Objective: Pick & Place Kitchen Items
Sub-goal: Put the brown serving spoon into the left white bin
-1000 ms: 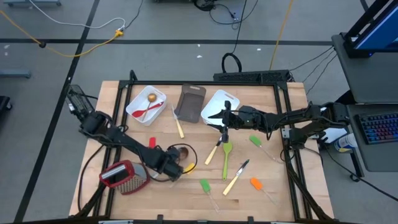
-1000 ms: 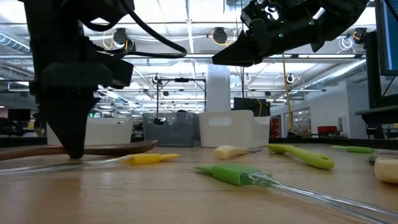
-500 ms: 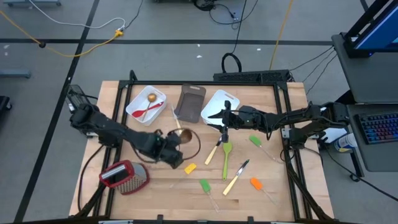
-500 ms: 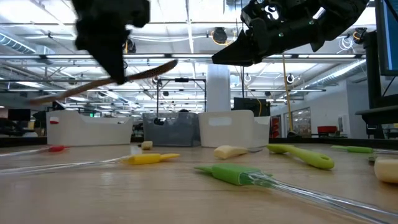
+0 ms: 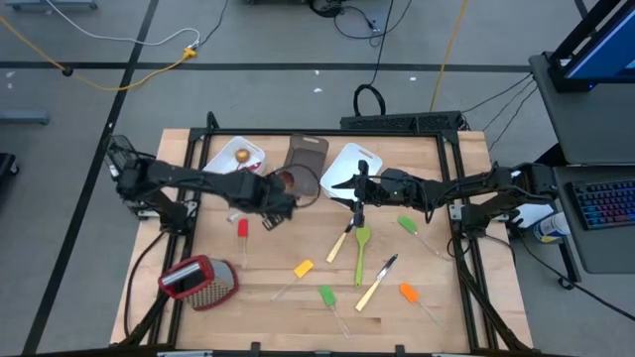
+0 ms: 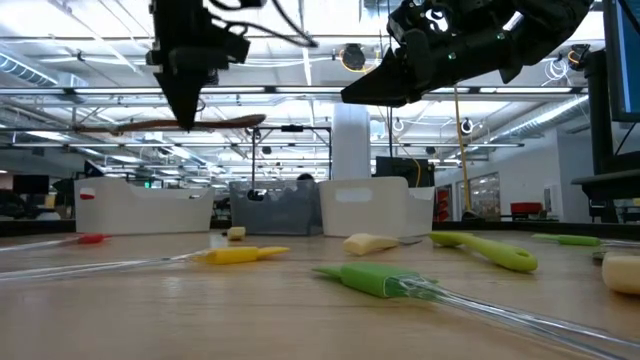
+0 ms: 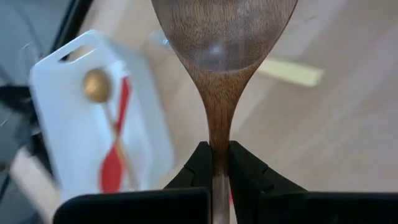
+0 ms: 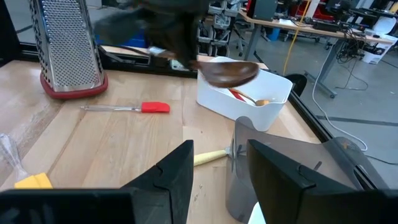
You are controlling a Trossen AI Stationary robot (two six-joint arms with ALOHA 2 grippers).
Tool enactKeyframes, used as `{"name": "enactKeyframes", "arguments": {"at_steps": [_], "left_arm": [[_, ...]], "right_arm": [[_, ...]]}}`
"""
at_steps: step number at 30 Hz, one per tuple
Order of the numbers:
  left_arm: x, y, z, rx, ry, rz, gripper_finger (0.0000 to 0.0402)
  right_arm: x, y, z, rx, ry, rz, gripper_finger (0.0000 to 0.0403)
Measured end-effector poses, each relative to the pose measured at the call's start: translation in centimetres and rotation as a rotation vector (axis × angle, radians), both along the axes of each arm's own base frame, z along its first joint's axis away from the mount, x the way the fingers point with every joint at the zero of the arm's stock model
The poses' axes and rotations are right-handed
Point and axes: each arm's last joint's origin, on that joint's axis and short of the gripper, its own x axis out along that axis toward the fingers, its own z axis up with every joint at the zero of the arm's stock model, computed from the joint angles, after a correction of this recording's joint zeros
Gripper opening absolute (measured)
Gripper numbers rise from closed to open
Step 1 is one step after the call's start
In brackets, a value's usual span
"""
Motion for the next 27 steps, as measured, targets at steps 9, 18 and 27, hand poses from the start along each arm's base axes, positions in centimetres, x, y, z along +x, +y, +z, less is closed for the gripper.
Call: {"name": "enactKeyframes", "arguments": {"at_steps": [9, 18, 27], "left_arm": [[-2.3, 6.4, 0.2, -0.088, 0.150, 0.262, 0.0014], [-4.4, 11.9, 0.1, -0.270, 0.145, 0.429, 0.0016], [-7.2, 14.9, -2.0, -0.344, 0.195, 0.562, 0.0027]], "right_arm": [[0.0, 0.0, 0.0, -0.001, 0.001, 0.000, 0.0141], [0.0, 0.0, 0.0, -0.034, 0.005, 0.008, 0.0141], [0.0, 0.0, 0.0, -0.034, 0.005, 0.007, 0.0141]]}}
